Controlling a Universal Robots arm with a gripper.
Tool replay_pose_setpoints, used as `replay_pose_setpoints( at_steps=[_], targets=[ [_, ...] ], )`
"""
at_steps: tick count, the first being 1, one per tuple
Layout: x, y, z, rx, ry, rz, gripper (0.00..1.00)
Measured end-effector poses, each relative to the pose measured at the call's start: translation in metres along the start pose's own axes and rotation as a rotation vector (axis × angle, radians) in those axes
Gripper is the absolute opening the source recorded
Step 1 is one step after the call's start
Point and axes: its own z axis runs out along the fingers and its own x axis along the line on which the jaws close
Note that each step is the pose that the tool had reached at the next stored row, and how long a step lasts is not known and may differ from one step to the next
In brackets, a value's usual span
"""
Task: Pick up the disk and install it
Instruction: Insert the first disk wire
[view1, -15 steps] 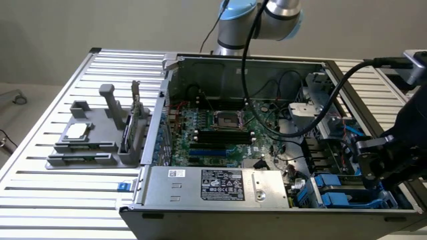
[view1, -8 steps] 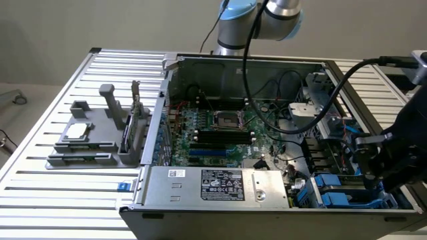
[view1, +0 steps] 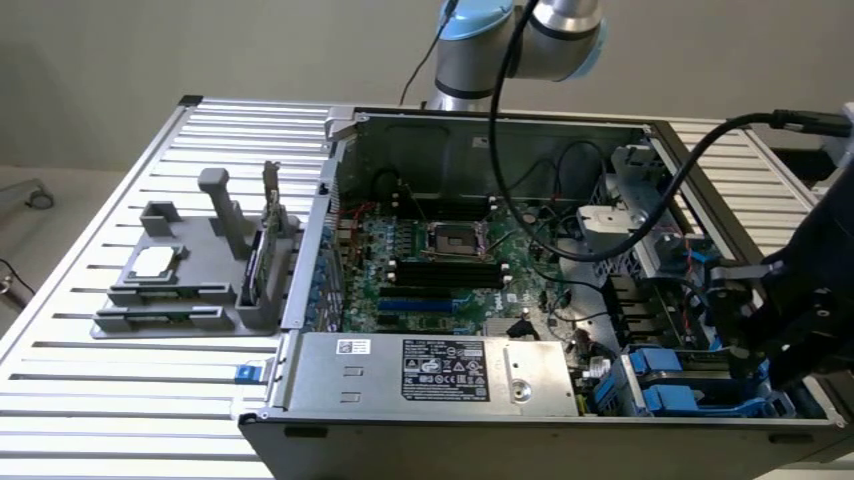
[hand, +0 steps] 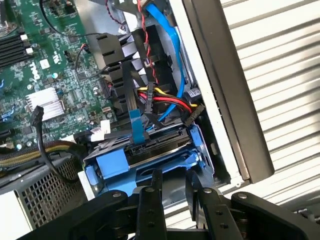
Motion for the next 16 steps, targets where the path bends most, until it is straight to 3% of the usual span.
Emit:
replay_pose_setpoints(
  at_steps=[8, 16],
  targets=[
    [0.0000, 0.0000, 0.0000, 0.0118, -0.0056, 0.129, 0.33],
    [0.0003, -0.0002, 0.0031, 0.0081, -0.0037, 0.229, 0.33]
  ],
)
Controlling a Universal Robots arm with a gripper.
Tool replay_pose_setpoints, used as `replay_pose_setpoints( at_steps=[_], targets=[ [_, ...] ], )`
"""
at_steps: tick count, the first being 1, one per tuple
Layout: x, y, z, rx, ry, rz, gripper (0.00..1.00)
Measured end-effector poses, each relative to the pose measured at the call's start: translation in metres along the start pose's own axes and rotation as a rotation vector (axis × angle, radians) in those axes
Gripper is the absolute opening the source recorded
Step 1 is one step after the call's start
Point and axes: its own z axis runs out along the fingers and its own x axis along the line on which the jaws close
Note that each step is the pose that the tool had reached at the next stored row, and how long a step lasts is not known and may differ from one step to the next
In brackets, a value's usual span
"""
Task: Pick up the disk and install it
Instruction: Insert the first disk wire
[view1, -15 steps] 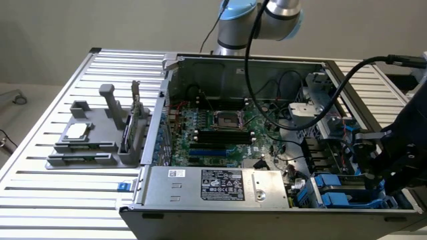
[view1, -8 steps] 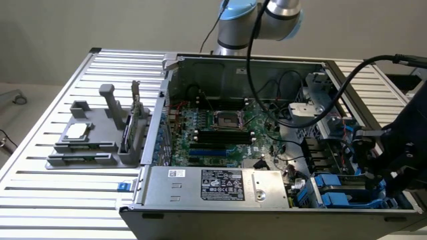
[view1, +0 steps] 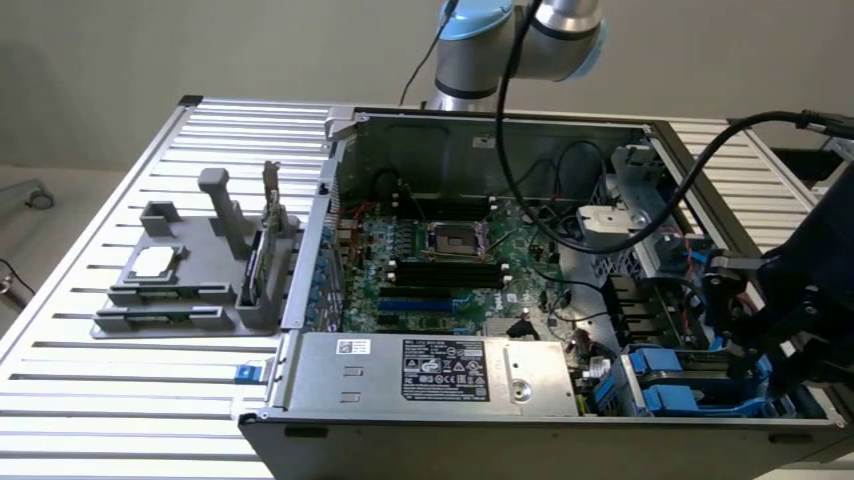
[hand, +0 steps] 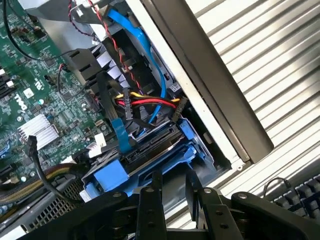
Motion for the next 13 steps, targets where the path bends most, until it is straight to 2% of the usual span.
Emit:
replay_pose_setpoints(
  at_steps=[8, 11, 13],
  targets=[
    [0.0006, 0.0004, 0.0077, 0.0001, 0.0007, 0.072, 0.33],
    [0.0004, 0.0015, 0.0090, -0.0032, 0.0035, 0.082, 0.33],
    [0.0003, 0.0023, 0.0094, -0.0076, 0.0069, 0.086, 0.33]
  ],
)
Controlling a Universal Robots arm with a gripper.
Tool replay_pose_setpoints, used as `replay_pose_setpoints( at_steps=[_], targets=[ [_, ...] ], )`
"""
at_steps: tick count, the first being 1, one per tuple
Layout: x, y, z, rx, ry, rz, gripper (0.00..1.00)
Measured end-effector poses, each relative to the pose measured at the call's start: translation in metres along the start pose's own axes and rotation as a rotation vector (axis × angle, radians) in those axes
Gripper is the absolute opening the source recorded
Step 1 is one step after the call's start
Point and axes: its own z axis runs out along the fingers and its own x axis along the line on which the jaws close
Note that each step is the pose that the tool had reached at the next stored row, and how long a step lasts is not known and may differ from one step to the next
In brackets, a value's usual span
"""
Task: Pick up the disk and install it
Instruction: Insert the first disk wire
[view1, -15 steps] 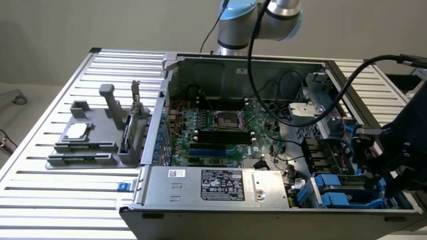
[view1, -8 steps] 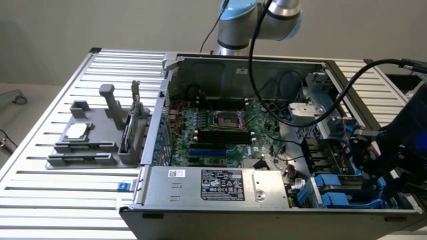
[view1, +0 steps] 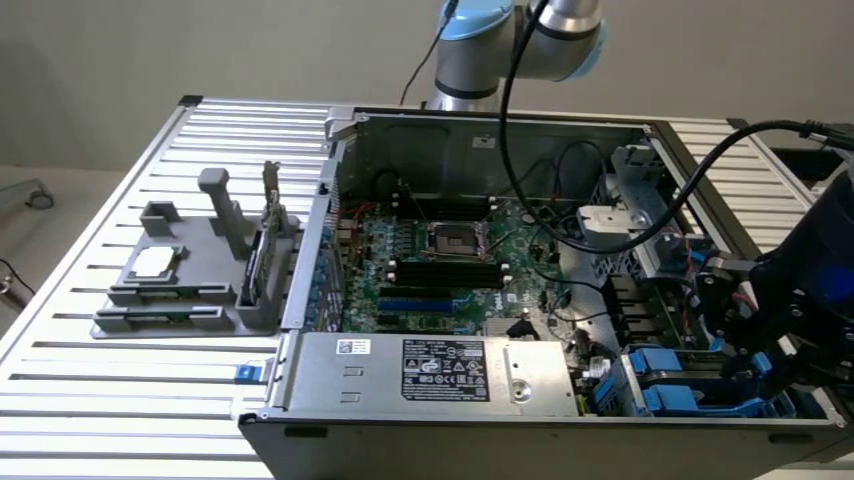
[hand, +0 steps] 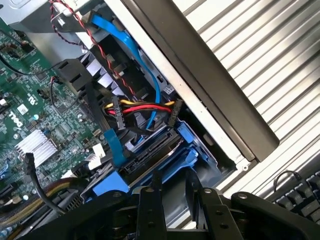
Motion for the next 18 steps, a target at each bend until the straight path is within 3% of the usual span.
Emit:
replay_pose_setpoints(
  at_steps=[8, 18],
  targets=[
    [-0.0005, 0.0027, 0.0007, -0.0199, 0.0164, 0.018, 0.33],
    [-0.0018, 0.0054, 0.0010, -0.0388, 0.0315, 0.049, 0.33]
  ],
)
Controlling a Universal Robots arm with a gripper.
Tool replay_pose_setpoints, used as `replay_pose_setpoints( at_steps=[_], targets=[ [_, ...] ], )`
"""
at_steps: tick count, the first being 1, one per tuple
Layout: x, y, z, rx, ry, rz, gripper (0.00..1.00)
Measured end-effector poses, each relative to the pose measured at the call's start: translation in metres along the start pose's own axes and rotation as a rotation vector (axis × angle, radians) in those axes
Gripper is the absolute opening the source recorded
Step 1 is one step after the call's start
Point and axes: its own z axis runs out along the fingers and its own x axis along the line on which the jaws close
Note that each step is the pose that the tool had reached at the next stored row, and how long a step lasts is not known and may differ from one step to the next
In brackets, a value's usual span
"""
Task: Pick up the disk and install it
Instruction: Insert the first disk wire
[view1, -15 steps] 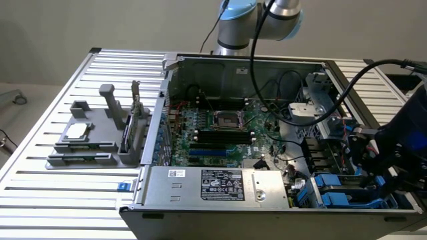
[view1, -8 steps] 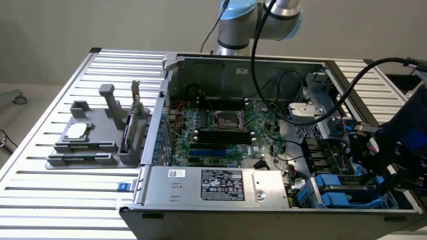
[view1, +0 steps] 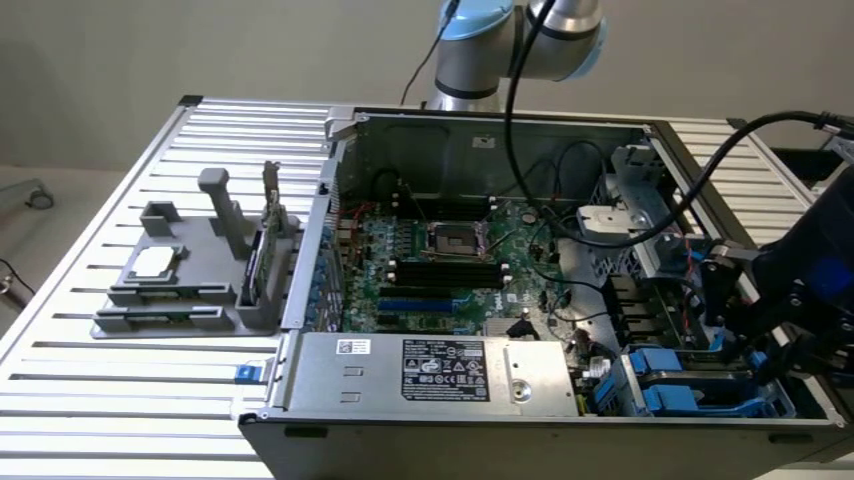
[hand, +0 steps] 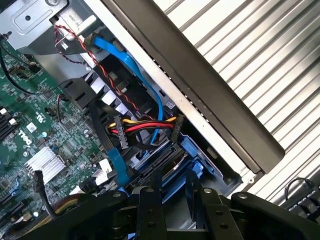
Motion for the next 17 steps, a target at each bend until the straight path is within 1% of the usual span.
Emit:
replay_pose_setpoints(
  at_steps=[12, 17],
  targets=[
    [-0.0021, 0.0035, 0.0013, -0.0208, 0.0155, 0.045, 0.33],
    [-0.0031, 0.0050, 0.0035, -0.0262, 0.0184, 0.068, 0.33]
  ],
)
